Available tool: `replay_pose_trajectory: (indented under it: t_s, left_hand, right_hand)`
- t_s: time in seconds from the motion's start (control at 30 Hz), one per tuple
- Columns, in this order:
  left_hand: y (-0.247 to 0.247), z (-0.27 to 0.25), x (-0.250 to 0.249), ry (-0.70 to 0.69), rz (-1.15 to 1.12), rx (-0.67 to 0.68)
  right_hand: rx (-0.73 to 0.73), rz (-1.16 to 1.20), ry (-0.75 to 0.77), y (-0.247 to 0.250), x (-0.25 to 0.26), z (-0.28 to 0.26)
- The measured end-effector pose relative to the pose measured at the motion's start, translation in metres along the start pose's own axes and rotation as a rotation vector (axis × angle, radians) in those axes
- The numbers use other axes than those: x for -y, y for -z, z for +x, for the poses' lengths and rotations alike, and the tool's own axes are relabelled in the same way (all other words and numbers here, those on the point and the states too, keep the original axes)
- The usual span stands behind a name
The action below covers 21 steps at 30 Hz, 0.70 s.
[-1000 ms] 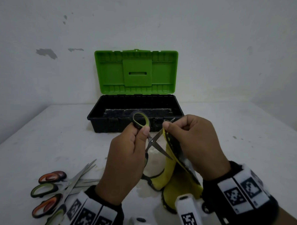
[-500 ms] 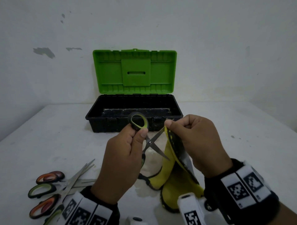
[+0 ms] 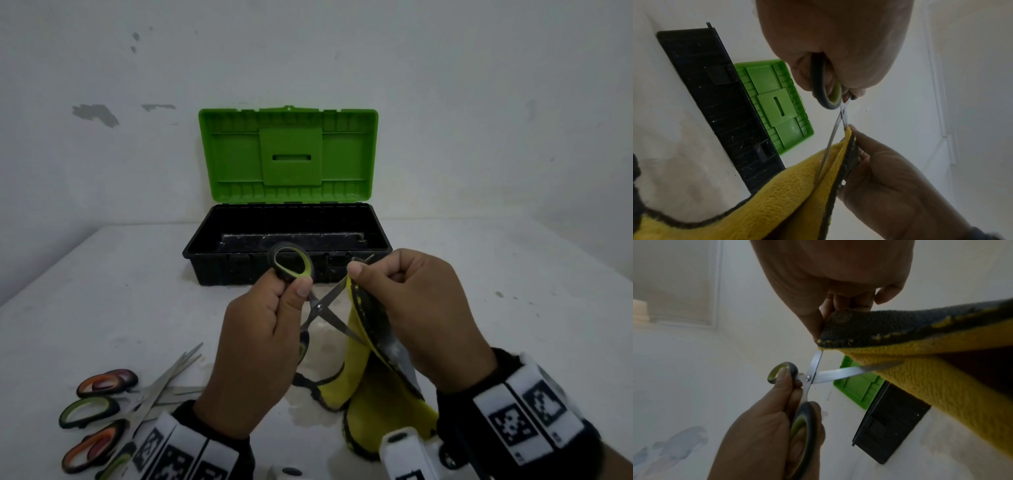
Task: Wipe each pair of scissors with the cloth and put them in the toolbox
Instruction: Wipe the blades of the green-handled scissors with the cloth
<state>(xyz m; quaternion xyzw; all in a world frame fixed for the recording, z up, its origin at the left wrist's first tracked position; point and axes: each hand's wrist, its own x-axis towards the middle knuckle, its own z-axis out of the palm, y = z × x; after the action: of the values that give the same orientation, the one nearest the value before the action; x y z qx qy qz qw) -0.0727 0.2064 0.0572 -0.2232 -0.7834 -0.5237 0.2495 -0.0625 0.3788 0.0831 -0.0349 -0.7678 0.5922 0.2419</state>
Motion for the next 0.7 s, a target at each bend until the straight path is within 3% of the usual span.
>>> replay_pose_trajectory:
  t_s: [0.13, 0.27, 0.53, 0.6, 0.7]
  left_hand:
    - [-0.001, 0.000, 0.001, 0.022, -0.016, 0.010]
    - [0.001, 0.001, 0.002, 0.164, -0.076, 0.020]
    - [-0.002, 0.009, -0.002, 0.629, -0.395, 0.036]
    - [-0.002, 0.011, -0.005, 0.669, -0.453, 0.045]
    - [-0.001, 0.012, -0.009, 0.672, -0.495, 0.051]
  right_hand:
    - [-0.065, 0.013, -0.026, 0.006, -0.006, 0.014]
    - [-0.122, 0.024, -0.040, 0.018, -0.011, 0.024]
    - [0.121, -0.081, 0.136, 0.006, -0.005, -0.002]
    - [0.144, -0.094, 0.146, 0.001, -0.006, -0.007]
    - [0.188, 0.035, 0.026, -0.005, -0.008, -0.012]
